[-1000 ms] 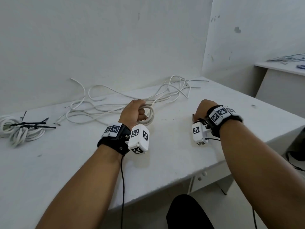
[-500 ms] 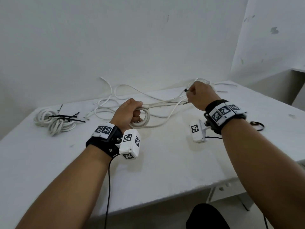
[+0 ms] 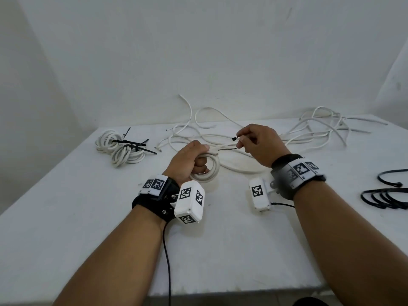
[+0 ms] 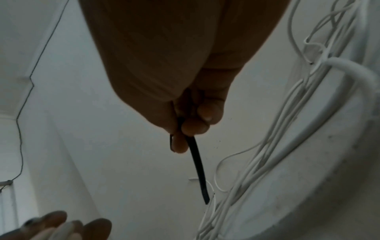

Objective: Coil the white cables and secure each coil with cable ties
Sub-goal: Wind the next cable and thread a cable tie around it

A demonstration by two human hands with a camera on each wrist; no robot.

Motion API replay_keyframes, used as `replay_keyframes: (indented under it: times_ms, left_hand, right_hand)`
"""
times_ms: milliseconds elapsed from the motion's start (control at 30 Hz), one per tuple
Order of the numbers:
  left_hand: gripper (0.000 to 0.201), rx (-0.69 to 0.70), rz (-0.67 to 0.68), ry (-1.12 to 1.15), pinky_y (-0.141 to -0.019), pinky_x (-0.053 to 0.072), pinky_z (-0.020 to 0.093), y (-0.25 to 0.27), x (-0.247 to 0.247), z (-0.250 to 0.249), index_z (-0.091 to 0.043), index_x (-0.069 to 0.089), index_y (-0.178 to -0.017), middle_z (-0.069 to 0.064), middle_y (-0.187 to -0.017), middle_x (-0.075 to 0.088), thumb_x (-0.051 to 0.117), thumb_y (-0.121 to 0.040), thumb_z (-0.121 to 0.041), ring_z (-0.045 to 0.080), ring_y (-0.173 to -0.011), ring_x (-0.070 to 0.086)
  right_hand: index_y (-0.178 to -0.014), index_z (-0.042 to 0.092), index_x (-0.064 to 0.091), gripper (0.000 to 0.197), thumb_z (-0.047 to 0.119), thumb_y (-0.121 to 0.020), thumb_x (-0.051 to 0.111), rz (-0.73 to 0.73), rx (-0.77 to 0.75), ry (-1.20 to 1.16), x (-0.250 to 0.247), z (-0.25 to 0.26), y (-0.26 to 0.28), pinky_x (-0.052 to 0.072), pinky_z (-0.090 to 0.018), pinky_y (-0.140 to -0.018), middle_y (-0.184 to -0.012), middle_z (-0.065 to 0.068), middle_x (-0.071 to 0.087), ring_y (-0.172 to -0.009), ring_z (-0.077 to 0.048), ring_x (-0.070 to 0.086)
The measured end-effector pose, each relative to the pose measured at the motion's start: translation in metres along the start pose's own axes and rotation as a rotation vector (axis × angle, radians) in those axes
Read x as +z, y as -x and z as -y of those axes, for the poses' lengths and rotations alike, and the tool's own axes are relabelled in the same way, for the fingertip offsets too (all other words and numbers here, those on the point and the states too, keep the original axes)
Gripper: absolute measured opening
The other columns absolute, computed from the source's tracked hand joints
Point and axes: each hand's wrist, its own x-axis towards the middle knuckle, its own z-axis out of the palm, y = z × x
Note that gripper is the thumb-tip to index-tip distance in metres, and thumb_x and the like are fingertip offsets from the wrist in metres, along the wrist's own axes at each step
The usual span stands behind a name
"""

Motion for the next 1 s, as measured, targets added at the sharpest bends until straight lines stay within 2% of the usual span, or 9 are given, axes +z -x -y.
replay_keyframes:
  times_ms: [100, 267, 333, 433, 567, 733, 800, 900, 1000]
  left_hand:
    - [0.041, -0.019, 0.025, 0.005, -0.042, 0.029, 0.019, 0.001, 0.005, -0.003, -0.021, 0.027, -0.064, -0.002, -0.058, 0.014, 0.048, -0.097, -0.011, 0.015, -0.051, 0.007]
    - [0.042, -0.032, 0.032, 0.026, -0.043, 0.032, 0.020, 0.005, 0.005, -0.007, -0.022, 0.032, -0.059, 0.001, -0.065, 0.009, 0.048, -0.097, -0.015, 0.015, -0.052, 0.007]
    - [0.042, -0.035, 0.054, 0.030, -0.043, 0.032, 0.019, 0.005, 0.005, -0.008, -0.022, 0.032, -0.059, -0.001, -0.062, 0.011, 0.047, -0.097, -0.014, 0.013, -0.048, 0.008]
    - [0.040, -0.044, 0.098, 0.015, -0.044, 0.028, 0.020, 0.007, 0.009, -0.009, -0.021, 0.029, -0.062, -0.004, -0.055, 0.015, 0.046, -0.097, -0.013, 0.011, -0.045, 0.009]
    - [0.037, -0.053, 0.112, 0.007, -0.048, 0.020, 0.023, 0.010, 0.010, -0.011, -0.021, 0.029, -0.065, -0.001, -0.059, 0.010, 0.047, -0.096, -0.013, 0.013, -0.047, 0.006]
    - [0.035, -0.091, 0.126, -0.042, -0.059, 0.012, 0.031, 0.011, 0.009, -0.010, -0.022, 0.026, -0.069, -0.004, -0.052, 0.016, 0.046, -0.096, -0.015, 0.010, -0.041, 0.011]
    - [0.032, -0.117, 0.137, -0.071, -0.052, 0.014, 0.028, 0.012, 0.014, -0.007, -0.021, 0.031, -0.069, -0.004, -0.049, 0.019, 0.046, -0.097, -0.016, 0.010, -0.041, 0.011]
    - [0.026, -0.142, 0.161, -0.075, -0.045, 0.012, 0.022, 0.011, 0.019, -0.004, -0.019, 0.042, -0.074, -0.005, -0.047, 0.020, 0.043, -0.100, -0.021, 0.006, -0.036, 0.013]
    - [0.029, -0.134, 0.169, -0.076, -0.041, 0.013, 0.017, 0.009, 0.022, -0.002, -0.019, 0.036, -0.074, -0.006, -0.046, 0.019, 0.038, -0.102, -0.019, 0.004, -0.033, 0.014]
  right_hand:
    - [-0.094, 0.021, 0.068, 0.014, 0.012, -0.089, 0.058, 0.029, 0.008, 0.021, -0.005, -0.002, 0.002, 0.047, -0.012, -0.063, -0.081, 0.005, 0.076, -0.067, -0.004, 0.065]
    - [-0.088, 0.017, 0.072, 0.024, 0.003, -0.088, 0.053, 0.023, 0.001, 0.032, -0.014, 0.007, 0.002, 0.043, -0.007, -0.053, -0.073, 0.012, 0.072, -0.055, 0.006, 0.060]
    - [-0.088, 0.018, 0.071, 0.027, 0.001, -0.089, 0.051, 0.076, -0.007, 0.049, -0.011, 0.010, 0.003, 0.050, -0.012, -0.057, -0.073, 0.013, 0.071, -0.056, 0.005, 0.061]
    - [-0.087, 0.019, 0.068, 0.029, -0.002, -0.088, 0.048, 0.179, -0.019, 0.065, -0.006, 0.012, 0.005, 0.054, -0.019, -0.064, -0.076, 0.009, 0.073, -0.064, 0.000, 0.064]
    - [-0.088, 0.021, 0.067, 0.030, -0.002, -0.090, 0.047, 0.271, -0.025, 0.086, -0.008, 0.012, 0.008, 0.049, -0.013, -0.060, -0.077, 0.009, 0.072, -0.065, 0.001, 0.062]
    - [-0.092, 0.014, 0.064, 0.024, -0.005, -0.092, 0.050, 0.342, -0.051, -0.138, -0.004, 0.021, 0.012, 0.048, -0.021, -0.061, -0.077, 0.003, 0.072, -0.064, -0.007, 0.061]
    - [-0.096, 0.009, 0.060, 0.018, -0.007, -0.093, 0.053, 0.355, -0.044, -0.323, 0.001, 0.026, 0.013, 0.048, -0.022, -0.060, -0.077, -0.002, 0.072, -0.062, -0.010, 0.060]
    - [-0.100, 0.003, 0.064, 0.008, -0.001, -0.094, 0.059, 0.351, -0.001, -0.509, 0.003, 0.027, 0.016, 0.053, -0.024, -0.066, -0.078, -0.010, 0.068, -0.064, -0.013, 0.062]
    - [-0.098, 0.002, 0.071, 0.012, 0.002, -0.095, 0.059, 0.300, 0.040, -0.621, 0.002, 0.023, 0.017, 0.055, -0.025, -0.068, -0.079, -0.009, 0.068, -0.071, -0.016, 0.064]
